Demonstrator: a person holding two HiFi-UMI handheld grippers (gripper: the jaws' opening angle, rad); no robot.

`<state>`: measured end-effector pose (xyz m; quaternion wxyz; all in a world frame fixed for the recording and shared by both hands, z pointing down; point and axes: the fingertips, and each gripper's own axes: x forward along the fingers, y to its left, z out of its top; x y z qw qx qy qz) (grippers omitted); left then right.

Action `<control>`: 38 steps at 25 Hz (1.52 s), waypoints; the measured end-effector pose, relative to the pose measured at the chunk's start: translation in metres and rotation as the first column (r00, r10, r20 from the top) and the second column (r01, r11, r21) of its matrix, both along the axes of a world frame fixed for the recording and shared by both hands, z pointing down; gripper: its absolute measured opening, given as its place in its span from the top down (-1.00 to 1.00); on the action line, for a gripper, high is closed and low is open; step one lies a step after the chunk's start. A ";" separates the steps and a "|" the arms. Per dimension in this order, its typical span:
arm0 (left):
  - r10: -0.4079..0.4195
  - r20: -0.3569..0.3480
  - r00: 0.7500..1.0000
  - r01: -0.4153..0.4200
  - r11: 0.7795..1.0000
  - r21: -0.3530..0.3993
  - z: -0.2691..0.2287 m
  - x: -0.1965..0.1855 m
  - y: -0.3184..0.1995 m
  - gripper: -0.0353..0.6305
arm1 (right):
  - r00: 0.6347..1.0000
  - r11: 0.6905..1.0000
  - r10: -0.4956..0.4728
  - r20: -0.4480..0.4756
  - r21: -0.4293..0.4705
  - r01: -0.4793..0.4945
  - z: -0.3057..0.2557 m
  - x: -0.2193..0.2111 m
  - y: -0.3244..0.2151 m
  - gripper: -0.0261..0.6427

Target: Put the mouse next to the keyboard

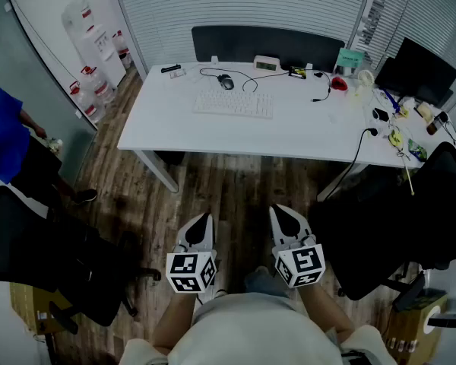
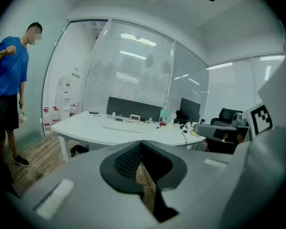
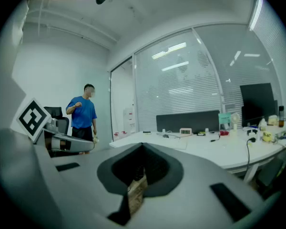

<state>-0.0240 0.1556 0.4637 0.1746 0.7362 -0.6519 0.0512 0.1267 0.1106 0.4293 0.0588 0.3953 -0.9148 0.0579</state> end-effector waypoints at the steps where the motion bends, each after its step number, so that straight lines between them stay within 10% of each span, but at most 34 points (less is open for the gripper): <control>1: 0.008 -0.002 1.000 -0.008 1.000 0.004 0.000 -0.002 0.013 0.86 | 1.000 1.000 0.012 0.000 0.000 -0.012 0.000 0.001 0.014 0.92; 21: 0.070 -0.065 0.995 -0.066 0.996 0.060 -0.015 -0.043 0.153 0.84 | 0.995 0.995 0.099 -0.003 0.025 -0.099 -0.017 -0.031 0.167 0.92; 23: 0.090 -0.064 0.994 -0.086 0.994 0.063 -0.017 -0.043 0.156 0.58 | 0.996 0.996 0.093 0.002 0.013 -0.093 -0.016 -0.033 0.171 0.91; 30: 0.148 -0.074 0.986 -0.142 0.987 0.081 -0.017 -0.040 0.169 0.18 | 0.997 0.997 0.076 0.028 -0.002 -0.076 -0.014 -0.036 0.183 0.13; 38: 0.149 -0.083 0.985 -0.141 0.985 0.095 -0.017 -0.043 0.169 -0.10 | 0.995 0.997 0.077 0.062 -0.010 -0.076 -0.012 -0.036 0.182 -0.19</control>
